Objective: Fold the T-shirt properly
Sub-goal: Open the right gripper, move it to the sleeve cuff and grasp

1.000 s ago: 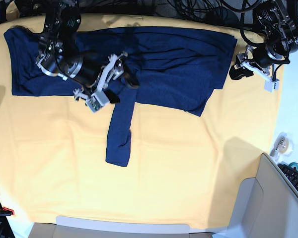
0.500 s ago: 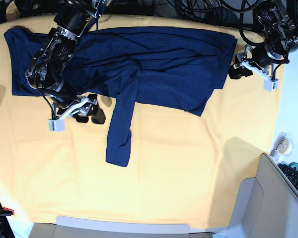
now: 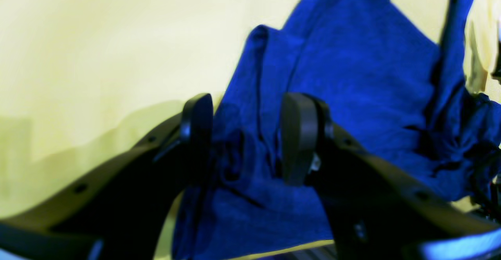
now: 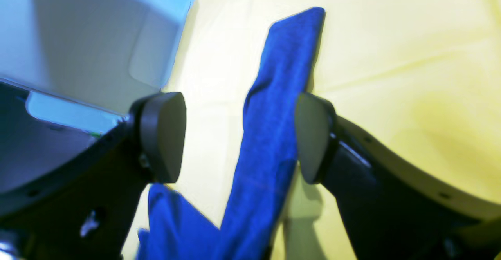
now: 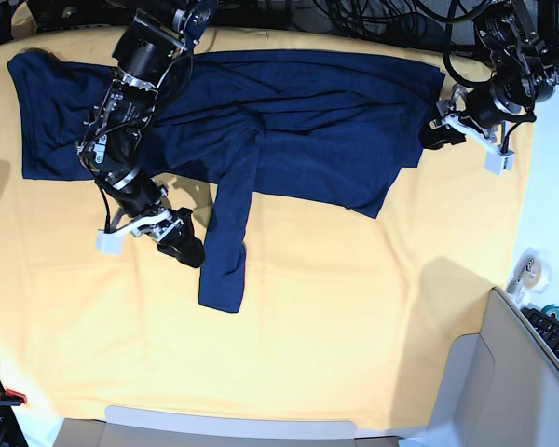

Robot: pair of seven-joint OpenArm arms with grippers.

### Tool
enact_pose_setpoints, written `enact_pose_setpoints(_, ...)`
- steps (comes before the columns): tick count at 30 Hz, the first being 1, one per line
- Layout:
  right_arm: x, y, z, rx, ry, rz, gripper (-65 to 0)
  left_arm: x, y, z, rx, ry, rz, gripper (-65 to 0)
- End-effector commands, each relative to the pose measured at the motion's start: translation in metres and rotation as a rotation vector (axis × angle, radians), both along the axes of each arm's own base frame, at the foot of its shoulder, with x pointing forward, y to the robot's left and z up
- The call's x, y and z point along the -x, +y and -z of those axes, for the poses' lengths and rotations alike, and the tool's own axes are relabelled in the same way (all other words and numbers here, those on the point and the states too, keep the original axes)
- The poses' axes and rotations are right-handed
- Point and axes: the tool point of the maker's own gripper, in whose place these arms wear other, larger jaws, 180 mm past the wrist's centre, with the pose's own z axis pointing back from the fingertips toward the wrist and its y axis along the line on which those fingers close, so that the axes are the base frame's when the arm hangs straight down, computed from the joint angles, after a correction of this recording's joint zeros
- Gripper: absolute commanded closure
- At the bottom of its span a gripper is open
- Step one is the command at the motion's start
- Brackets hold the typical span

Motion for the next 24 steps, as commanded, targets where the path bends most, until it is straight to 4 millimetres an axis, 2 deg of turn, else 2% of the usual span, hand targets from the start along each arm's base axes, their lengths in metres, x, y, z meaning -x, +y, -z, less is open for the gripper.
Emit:
enact_pose_setpoints(1,-0.012,-0.008,-0.019,-0.024,-0.055,0.048,-42.4,-0.006,0.003,-0.009,-0.012,-0.034,0.005,-27.7)
enact_pose_setpoints(5,-0.016,-0.024,-0.022,-0.052,-0.012,0.138,-42.4,-0.006,0.003,-0.009,-0.011,-0.035,0.004,-27.7)
enact_pose_setpoints(10,-0.017,-0.045,-0.049,-0.035,-0.029,0.221,-42.4,-0.006,0.003,-0.009,-0.01,-0.034,0.004,-27.7)
enact_pose_setpoints(13,-0.019,-0.059,-0.055,-0.061,-0.001,0.307,-42.4,-0.006,0.002,-0.009,-0.009,-0.033,0.006,-27.7)
enact_pose_setpoints(17,-0.028,-0.05,-0.048,-0.099,0.072,0.358,-42.4,-0.007,0.002,-0.009,-0.009,-0.033,0.006,-27.7)
enact_pose_setpoints(20,-0.036,-0.032,-0.044,-0.105,0.101,0.37,-42.4,-0.006,0.002,-0.009,-0.009,-0.032,0.007,-27.7)
enact_pose_setpoints(24,-0.041,-0.013,-0.016,-0.117,0.212,0.396,-42.4,-0.007,0.003,-0.01,-0.01,-0.032,0.008,-27.7)
